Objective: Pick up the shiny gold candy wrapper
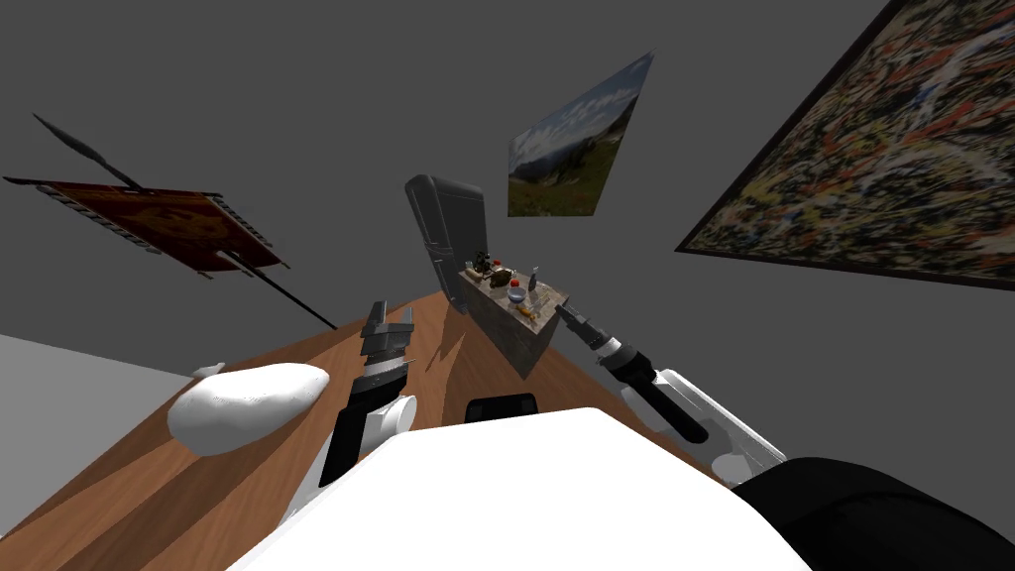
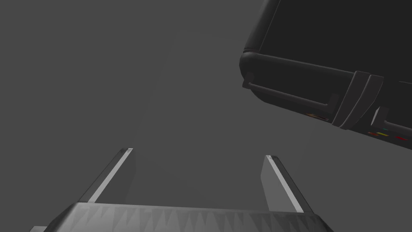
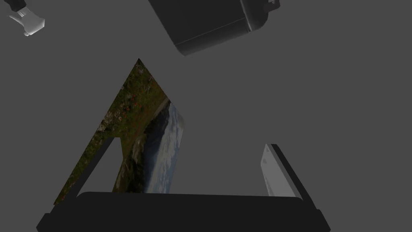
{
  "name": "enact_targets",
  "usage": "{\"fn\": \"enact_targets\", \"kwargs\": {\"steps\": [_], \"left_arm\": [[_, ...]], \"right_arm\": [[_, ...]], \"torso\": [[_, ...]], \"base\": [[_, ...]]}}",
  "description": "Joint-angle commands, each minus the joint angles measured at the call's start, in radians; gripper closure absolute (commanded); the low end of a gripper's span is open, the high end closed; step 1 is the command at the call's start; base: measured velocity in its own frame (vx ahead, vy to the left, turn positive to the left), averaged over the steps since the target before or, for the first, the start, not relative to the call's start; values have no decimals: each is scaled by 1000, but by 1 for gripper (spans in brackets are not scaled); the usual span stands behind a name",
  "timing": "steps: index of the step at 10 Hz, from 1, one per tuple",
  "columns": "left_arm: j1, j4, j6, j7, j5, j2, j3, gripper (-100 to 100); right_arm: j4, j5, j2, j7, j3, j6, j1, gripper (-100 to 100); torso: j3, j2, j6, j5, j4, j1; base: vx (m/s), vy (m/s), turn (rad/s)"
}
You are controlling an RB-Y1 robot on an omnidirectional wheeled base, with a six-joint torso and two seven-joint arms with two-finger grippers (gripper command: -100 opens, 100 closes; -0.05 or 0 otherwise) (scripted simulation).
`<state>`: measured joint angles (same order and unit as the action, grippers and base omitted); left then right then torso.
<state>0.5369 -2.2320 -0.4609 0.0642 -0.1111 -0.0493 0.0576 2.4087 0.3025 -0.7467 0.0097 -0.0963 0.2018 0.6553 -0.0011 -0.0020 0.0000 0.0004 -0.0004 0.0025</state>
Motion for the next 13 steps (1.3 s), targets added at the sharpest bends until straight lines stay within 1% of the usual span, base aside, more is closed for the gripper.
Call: {"fn": "enact_targets", "kwargs": {"steps": [1,2,3,4,5,6,7,8,9,10,11,12,13], "left_arm": [[0,0,0,0,0,0,0,0],[0,0,0,0,0,0,0,0],[0,0,0,0,0,0,0,0],[0,0,0,0,0,0,0,0],[0,0,0,0,0,0,0,0],[0,0,0,0,0,0,0,0],[0,0,0,0,0,0,0,0],[0,0,0,0,0,0,0,0],[0,0,0,0,0,0,0,0],[0,0,0,0,0,0,0,0],[0,0,0,0,0,0,0,0],[0,0,0,0,0,0,0,0],[0,0,0,0,0,0,0,0]], "right_arm": [[4,13,-50,-7,-3,-21,6,-100],[6,45,-79,-18,-6,-55,22,-100],[6,45,-111,-18,-6,-55,22,-100],[6,45,-121,-18,-6,-55,22,-100],[6,77,-160,-30,-8,-89,39,-100],[6,77,-188,-30,-8,-89,39,-100],[3,109,-217,-43,-9,-122,57,-100],[3,109,-245,-43,-9,-122,57,-100],[3,109,-258,-43,-9,-122,57,-100],[-2,141,-297,-57,-8,-154,75,-100],[-2,141,-325,-57,-8,-154,75,-100],[-10,173,-356,-71,-5,-187,94,-100],[-10,173,-387,-71,-5,-187,94,-100]], "torso": [[0,0,0,0,0,0],[0,-1,0,0,0,0],[-1,-1,0,0,0,2],[-1,-1,0,0,0,1],[0,0,0,0,0,-1],[0,-1,0,0,0,0],[-1,-1,0,0,0,1],[-1,-2,0,0,0,1],[-1,-2,-1,0,-1,1],[-1,-1,0,0,0,0],[-1,-1,0,0,0,0],[-1,-2,0,0,0,1],[-2,-3,0,1,-1,3]], "base": [[38,47,-48],[50,72,-64],[42,61,-45],[17,20,4],[32,43,-49],[43,55,-45],[59,61,-69],[52,57,-28],[26,36,14],[44,49,-37],[51,62,-37],[80,92,-49],[69,81,-28]]}}
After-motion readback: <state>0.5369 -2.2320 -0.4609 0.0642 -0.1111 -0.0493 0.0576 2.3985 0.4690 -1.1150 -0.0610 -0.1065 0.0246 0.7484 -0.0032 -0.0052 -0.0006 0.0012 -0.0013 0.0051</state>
